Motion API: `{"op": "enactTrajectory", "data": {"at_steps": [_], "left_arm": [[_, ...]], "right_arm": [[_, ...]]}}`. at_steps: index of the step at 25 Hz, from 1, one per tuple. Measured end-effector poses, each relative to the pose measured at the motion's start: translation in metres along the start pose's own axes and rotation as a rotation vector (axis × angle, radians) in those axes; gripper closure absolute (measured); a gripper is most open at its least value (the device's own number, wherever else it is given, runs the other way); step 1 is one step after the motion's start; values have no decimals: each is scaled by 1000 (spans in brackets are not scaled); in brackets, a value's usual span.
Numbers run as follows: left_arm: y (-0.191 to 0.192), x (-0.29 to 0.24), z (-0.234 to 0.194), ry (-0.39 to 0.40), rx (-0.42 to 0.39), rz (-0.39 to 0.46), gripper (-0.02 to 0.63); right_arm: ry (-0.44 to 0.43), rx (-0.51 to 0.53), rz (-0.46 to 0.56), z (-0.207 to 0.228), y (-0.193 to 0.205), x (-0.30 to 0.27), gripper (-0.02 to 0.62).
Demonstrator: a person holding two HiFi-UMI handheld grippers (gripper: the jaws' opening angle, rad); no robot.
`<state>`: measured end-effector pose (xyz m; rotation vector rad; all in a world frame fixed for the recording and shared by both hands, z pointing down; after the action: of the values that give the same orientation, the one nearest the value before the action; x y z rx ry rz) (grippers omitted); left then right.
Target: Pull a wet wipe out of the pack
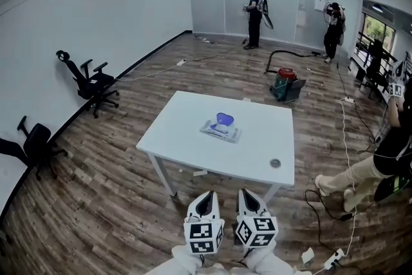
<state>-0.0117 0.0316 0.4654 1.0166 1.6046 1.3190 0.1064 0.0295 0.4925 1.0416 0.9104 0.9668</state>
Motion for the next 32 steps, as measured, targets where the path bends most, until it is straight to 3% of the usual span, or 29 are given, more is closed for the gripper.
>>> {"op": "enactTrajectory", "data": {"at_steps": [12,32], "left_arm": [[8,-14,-9,-29,7,-25,606],[-6,-81,-28,11,5,11,606]], "right_arm": [[-7,-8,-32,13,1,-15,586],[14,1,-9,29,-12,-75,586]]}}
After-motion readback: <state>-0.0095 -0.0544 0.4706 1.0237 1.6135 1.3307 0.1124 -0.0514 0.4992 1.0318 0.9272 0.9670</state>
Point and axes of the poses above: the fingertips, and each gripper's own axes: x backward along the fingers, z to its right, y out of its underside, the point moved 3 cm from there along x, backward along the fingers, and after that the axes turned 1 degree about -y, right-handed, at the moved point
